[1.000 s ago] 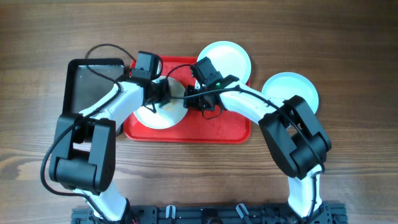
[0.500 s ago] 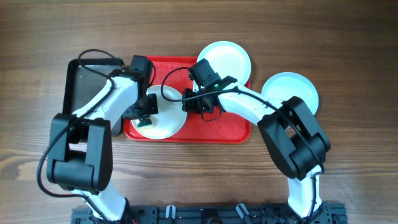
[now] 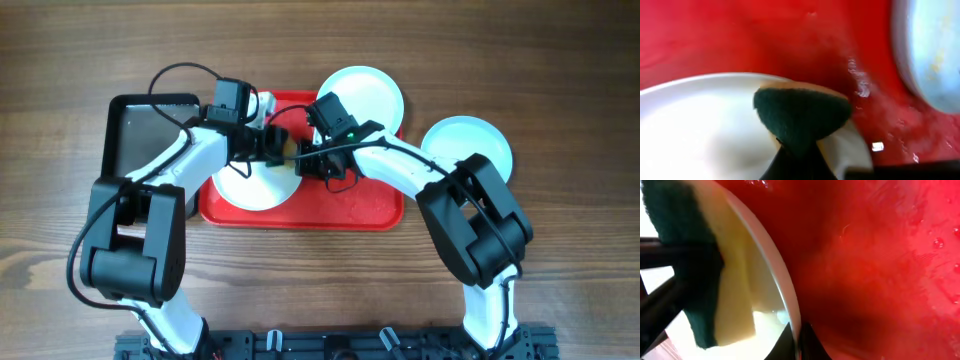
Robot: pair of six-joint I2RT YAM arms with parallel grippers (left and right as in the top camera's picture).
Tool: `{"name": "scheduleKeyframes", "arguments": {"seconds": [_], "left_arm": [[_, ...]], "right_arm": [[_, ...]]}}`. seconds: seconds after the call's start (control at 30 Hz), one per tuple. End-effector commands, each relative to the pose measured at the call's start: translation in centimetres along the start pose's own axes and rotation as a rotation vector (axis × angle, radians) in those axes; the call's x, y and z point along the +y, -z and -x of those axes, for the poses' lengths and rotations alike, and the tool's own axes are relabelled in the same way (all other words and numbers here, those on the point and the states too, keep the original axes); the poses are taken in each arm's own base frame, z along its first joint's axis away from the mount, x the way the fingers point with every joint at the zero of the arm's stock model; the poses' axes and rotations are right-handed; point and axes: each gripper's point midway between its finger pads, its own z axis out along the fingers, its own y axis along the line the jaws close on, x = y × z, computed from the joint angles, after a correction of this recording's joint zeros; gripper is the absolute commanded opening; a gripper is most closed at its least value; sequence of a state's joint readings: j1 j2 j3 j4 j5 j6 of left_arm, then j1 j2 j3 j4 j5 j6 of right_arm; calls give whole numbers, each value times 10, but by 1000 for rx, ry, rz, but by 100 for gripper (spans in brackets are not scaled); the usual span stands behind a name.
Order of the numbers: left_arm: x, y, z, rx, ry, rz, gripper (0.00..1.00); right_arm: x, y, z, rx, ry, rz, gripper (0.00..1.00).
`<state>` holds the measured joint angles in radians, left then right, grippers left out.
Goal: Clean dirty plates on tray and stack at the side
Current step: 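Scrub the plate with the sponge while the right gripper holds its rim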
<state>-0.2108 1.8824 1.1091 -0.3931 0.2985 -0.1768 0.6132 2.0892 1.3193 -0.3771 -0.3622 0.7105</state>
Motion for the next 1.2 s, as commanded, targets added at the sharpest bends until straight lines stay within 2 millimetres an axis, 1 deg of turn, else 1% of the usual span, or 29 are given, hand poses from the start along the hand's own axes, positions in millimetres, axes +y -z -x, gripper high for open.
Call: {"name": "scheduleKeyframes", "arguments": {"seconds": [0.0, 0.07, 0.13, 0.17, 0.23, 0.3, 0.33, 0.37, 0.43, 0.5, 0.57, 0.7, 0.8, 0.83, 0.93, 0.97, 1.03, 1.1, 1.17], "left_arm": [[51, 22, 19, -64, 185, 343, 4], [68, 41, 19, -55, 216, 480, 4], [85, 65, 9, -10, 244, 630, 4], [88, 69, 3, 15, 248, 655, 4], [88, 72, -16, 98, 249, 664, 4], [75, 69, -37, 203, 266, 590, 4], [61, 64, -44, 256, 243, 500, 4], [41, 57, -50, 309, 189, 366, 4], [11, 51, -55, 360, 120, 174, 4], [-6, 48, -56, 379, 95, 65, 4], [-13, 44, -57, 377, 86, 15, 4], [-11, 29, -64, 357, 75, 7, 4], [-9, 17, -64, 321, 80, 1, 4], [-10, 15, -64, 313, 74, -2, 4], [-9, 7, -51, 241, 48, -9, 4], [-4, 3, -39, 186, 44, 22, 4], [14, 1, -18, 84, 94, 134, 4], [40, 6, 2, -27, 154, 288, 4], [75, 21, 12, -127, 238, 500, 4]], "right_arm": [[-16, -12, -8, 31, -17, -48, 4], [-16, -12, -7, 29, -17, -47, 4], [-15, -12, -7, 27, -15, -44, 4], [-15, -12, -6, 26, -16, -44, 4], [-15, -12, -6, 25, -16, -42, 4], [-15, -12, -6, 24, -16, -43, 4], [-15, -12, -6, 25, -16, -42, 4], [-15, -12, -6, 25, -17, -43, 4], [-15, -12, -7, 29, -17, -41, 4], [-15, -12, -7, 30, -17, -41, 4], [-15, -12, -7, 30, -17, -41, 4], [-15, -12, -7, 30, -17, -42, 4], [-15, -12, -7, 29, -17, -41, 4], [-15, -12, -7, 29, -17, -41, 4], [-15, -12, -7, 30, -17, -41, 4], [-15, -12, -7, 29, -17, -41, 4], [-15, -11, -7, 29, -18, -41, 4], [-15, -11, -6, 29, -19, -42, 4], [-16, -11, -6, 29, -18, -42, 4]]}}
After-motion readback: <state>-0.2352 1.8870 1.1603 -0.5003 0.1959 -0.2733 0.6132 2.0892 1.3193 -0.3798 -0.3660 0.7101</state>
